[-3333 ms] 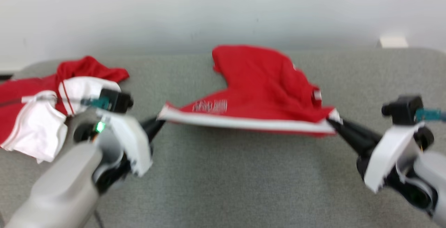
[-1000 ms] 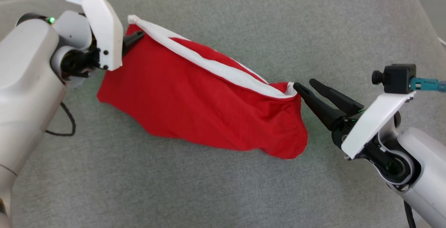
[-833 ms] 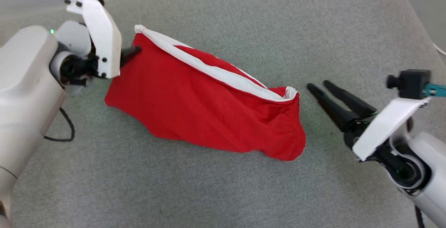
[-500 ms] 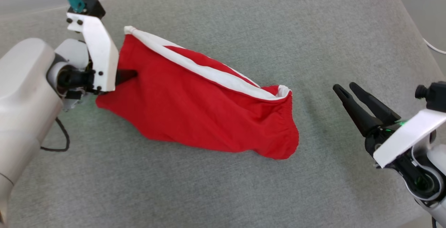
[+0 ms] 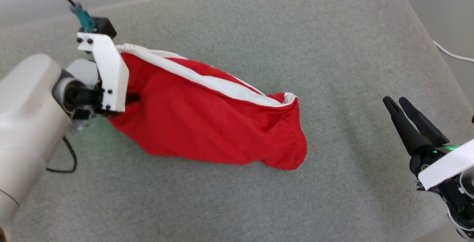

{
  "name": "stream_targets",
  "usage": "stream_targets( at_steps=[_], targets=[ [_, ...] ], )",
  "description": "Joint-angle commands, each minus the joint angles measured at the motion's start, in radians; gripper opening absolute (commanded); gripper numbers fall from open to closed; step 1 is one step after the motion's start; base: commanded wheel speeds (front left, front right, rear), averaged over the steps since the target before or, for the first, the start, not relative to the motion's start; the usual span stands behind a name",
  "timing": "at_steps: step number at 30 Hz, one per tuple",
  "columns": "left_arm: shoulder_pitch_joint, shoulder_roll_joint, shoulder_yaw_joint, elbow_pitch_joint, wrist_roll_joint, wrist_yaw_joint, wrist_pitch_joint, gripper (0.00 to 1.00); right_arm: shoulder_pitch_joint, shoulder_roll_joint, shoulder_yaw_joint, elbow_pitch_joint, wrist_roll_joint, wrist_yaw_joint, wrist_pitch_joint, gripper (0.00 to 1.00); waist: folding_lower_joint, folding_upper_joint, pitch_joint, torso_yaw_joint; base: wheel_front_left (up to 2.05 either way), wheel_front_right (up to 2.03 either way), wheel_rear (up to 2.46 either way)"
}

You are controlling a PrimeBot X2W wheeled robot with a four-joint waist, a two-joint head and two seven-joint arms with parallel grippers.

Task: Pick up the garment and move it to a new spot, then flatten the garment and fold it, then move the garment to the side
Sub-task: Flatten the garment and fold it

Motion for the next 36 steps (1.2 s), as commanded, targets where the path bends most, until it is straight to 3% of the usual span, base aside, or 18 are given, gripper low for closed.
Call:
stream_targets(
  at_steps=[1,17,23,24,27,31,36],
  targets=[
    [0.061,-0.014,-0.023,0.005,-0.003,-0.004,-0.006,0.0,0.026,-0.008,-0.004,0.004,0.009,-0.002,-0.009,1.0,0.0,0.0,-0.036,0.018,0.0,0.0,0.0],
    [0.204,-0.011,-0.05,-0.088,-0.076,-0.003,0.017,0.0,0.176,-0.048,0.014,0.053,0.043,-0.002,0.029,1.0,0.0,0.0,-0.331,0.19,0.0,0.0,0.0],
    [0.308,0.02,-0.052,-0.154,-0.111,0.029,0.01,0.0,0.211,-0.049,0.017,0.059,0.032,-0.002,0.032,1.0,0.0,0.0,-0.375,0.228,0.0,0.0,0.0],
    [0.329,0.024,-0.054,-0.163,-0.113,0.035,-0.002,0.04,0.214,-0.047,0.018,0.062,0.026,-0.002,0.032,1.0,0.0,0.0,-0.378,0.233,0.0,0.0,0.0],
    [0.392,0.032,-0.052,-0.184,-0.124,0.049,-0.035,1.0,0.216,-0.03,0.017,0.06,0.017,-0.002,0.028,1.0,0.0,0.0,-0.381,0.242,0.0,0.0,0.0],
    [0.435,0.032,-0.041,-0.208,-0.115,0.049,-0.11,1.0,0.221,-0.024,0.001,0.069,-0.009,-0.002,-0.005,1.0,0.0,0.0,-0.386,0.261,0.0,0.0,0.0],
    [0.428,0.059,-0.004,-0.257,-0.052,0.033,-0.302,1.0,0.225,-0.006,-0.028,0.085,-0.094,-0.002,-0.058,1.0,0.0,0.0,-0.406,0.28,0.0,0.0,0.0]
  ],
)
